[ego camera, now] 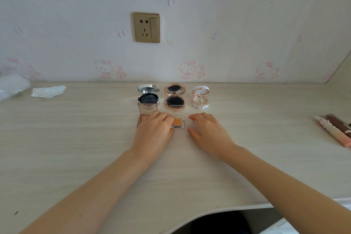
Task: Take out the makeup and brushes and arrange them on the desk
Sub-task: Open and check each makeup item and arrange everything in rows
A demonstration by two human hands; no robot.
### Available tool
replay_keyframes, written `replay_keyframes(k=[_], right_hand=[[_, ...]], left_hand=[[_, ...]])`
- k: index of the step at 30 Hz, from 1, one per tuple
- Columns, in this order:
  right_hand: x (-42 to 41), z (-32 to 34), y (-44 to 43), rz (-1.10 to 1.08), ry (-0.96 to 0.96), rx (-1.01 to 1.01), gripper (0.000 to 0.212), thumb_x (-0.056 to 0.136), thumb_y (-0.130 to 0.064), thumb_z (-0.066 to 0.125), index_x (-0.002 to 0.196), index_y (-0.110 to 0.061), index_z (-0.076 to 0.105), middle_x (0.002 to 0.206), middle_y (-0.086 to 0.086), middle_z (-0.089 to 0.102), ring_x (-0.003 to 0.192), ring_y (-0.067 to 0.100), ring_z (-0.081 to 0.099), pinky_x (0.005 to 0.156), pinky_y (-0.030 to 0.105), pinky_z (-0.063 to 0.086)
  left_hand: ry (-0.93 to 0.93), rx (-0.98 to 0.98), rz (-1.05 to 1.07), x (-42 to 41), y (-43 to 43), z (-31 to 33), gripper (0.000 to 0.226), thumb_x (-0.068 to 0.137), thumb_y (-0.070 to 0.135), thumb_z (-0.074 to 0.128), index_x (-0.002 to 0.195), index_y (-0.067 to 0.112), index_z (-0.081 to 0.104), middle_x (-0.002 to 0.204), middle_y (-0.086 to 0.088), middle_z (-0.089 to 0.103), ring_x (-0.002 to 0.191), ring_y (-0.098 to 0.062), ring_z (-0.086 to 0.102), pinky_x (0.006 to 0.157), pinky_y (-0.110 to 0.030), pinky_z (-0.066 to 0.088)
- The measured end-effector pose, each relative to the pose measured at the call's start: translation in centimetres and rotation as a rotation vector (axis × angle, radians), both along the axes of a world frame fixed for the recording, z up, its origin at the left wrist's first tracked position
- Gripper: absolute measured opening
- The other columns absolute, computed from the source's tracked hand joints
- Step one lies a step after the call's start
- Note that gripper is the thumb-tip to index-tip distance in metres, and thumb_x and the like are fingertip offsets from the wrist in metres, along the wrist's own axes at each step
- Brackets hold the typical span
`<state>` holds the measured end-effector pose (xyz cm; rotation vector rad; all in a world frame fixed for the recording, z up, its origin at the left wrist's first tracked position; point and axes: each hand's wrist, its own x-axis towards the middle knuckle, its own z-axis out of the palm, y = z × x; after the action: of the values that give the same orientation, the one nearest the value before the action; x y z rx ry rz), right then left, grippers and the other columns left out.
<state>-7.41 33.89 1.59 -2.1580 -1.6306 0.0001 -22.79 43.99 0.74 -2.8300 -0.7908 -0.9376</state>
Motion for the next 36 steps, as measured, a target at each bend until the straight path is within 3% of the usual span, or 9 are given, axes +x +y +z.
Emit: replay_keyframes(k=[11,16,20,31,36], right_hand=[[4.8,1.4,-8.9,-0.082,-0.181,0.027,0.039,0.096,-0.028,0.049,0.132,-0.015,0.05,0.133,0.0,0.051,0.125,0.018,0.046,0.091,0.028,0.043],[8.9,1.7,-14.2,-0.19,-0.218,0.025,0.038,0.096,-0.029,0.049,0.132,-0.017,0.05,0.133,-0.002,0.052,0.125,0.016,0.045,0.094,0.026,0.043],[12.3,1.5,-18.4,-0.299,-0.222,0.006,0.037,0.095,-0.029,0.05,0.13,-0.018,0.051,0.131,-0.003,0.053,0.123,0.016,0.047,0.091,0.029,0.045],[20.9,1.8,-27.3,-0.542,-0.22,-0.015,0.026,0.091,-0.023,0.056,0.115,-0.017,0.062,0.117,0.002,0.061,0.109,0.023,0.055,0.081,0.034,0.049],[25.3,1.5,-30.0,-0.618,-0.182,-0.023,0.031,0.09,-0.02,0.058,0.12,-0.009,0.061,0.121,0.01,0.061,0.113,0.031,0.055,0.093,0.042,0.047]], left_hand=[[-0.019,-0.009,-0.257,5.9,-6.3,1.1,0.017,0.078,0.014,0.075,0.095,0.015,0.071,0.091,0.008,0.072,0.092,-0.017,0.065,0.063,-0.028,0.054],[-0.006,-0.055,-0.344,11.0,-10.0,0.9,0.022,0.087,0.013,0.061,0.107,0.014,0.07,0.107,0.003,0.071,0.103,-0.02,0.064,0.071,-0.032,0.055],[0.055,-0.163,-0.427,15.8,-12.9,1.1,0.031,0.098,0.017,0.046,0.125,0.015,0.059,0.129,0.002,0.061,0.124,-0.019,0.049,0.09,-0.037,0.049],[0.106,-0.187,-0.582,29.1,-19.4,1.6,0.025,0.096,0.02,0.044,0.112,0.011,0.062,0.116,-0.004,0.064,0.114,-0.025,0.049,0.085,-0.04,0.048],[0.078,-0.248,-0.647,34.2,-21.6,2.6,0.024,0.095,0.018,0.047,0.109,0.013,0.065,0.114,-0.003,0.064,0.111,-0.024,0.05,0.085,-0.039,0.048]])
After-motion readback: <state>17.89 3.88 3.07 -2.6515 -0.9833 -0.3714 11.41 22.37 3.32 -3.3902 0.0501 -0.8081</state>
